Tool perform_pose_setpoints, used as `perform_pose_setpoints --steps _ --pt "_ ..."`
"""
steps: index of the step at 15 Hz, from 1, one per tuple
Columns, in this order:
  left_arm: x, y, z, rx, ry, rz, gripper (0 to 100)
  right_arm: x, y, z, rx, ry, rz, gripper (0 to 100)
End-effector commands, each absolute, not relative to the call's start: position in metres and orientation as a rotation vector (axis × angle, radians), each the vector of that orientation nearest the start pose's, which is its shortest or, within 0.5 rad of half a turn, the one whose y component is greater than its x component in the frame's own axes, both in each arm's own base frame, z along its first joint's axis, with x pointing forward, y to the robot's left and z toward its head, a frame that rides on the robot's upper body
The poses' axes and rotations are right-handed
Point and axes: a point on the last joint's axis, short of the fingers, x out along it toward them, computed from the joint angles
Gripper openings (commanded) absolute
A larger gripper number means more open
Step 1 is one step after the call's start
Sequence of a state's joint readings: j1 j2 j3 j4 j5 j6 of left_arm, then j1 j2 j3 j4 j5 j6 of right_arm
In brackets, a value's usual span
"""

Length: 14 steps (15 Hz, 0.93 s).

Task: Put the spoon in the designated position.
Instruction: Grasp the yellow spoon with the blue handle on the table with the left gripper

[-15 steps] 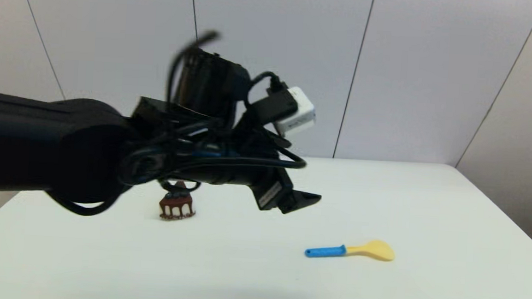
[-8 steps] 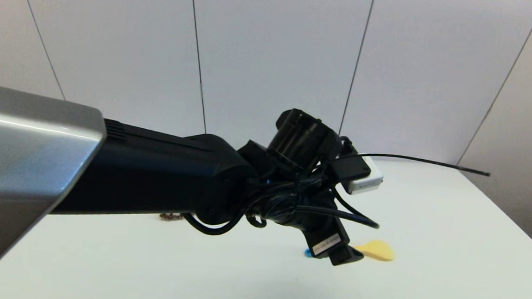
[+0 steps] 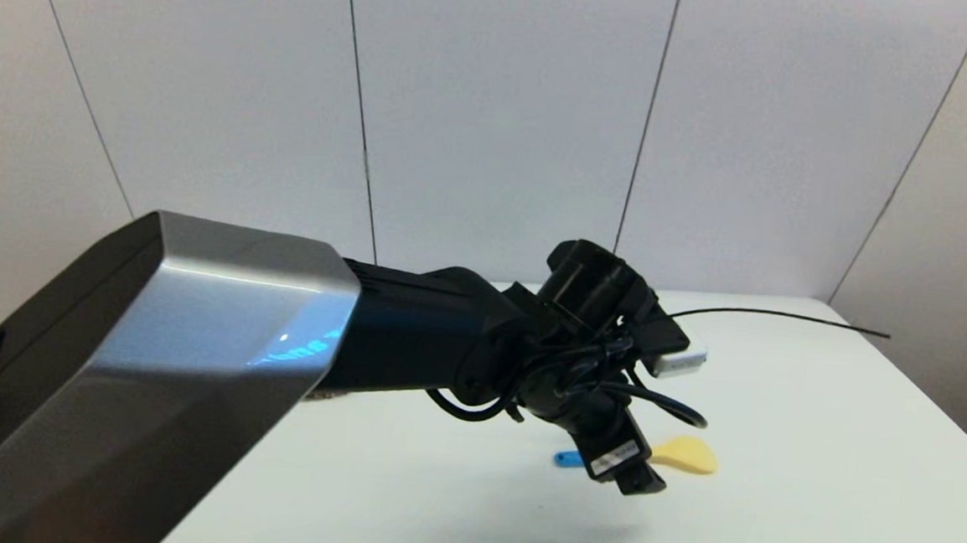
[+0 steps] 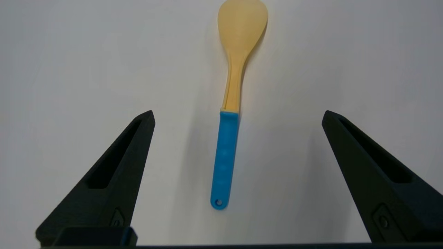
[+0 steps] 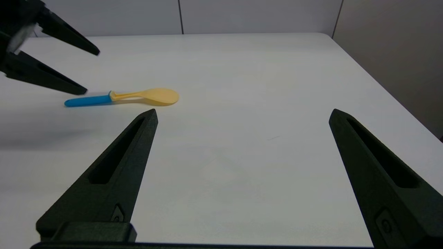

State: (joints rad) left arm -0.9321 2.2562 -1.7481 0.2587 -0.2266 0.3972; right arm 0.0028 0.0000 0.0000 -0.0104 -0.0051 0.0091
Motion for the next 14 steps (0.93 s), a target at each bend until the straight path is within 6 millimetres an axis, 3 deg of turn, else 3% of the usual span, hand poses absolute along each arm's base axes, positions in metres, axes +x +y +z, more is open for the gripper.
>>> perform_pose_setpoints --steps 1,8,14 --pt "0.275 -0.378 0.116 0.588 0.551 -1.237 100 -0.023 0.000 0.076 0.009 -0.008 -0.001 100" --pt "0.279 -0.382 0.102 0.564 0.570 -1.254 100 -0.023 0.000 0.076 0.009 -0.008 -0.001 100" --pt "0.283 -0.364 0.099 0.560 0.620 -1.231 100 -0.023 0.000 0.076 0.009 -0.008 -0.001 100"
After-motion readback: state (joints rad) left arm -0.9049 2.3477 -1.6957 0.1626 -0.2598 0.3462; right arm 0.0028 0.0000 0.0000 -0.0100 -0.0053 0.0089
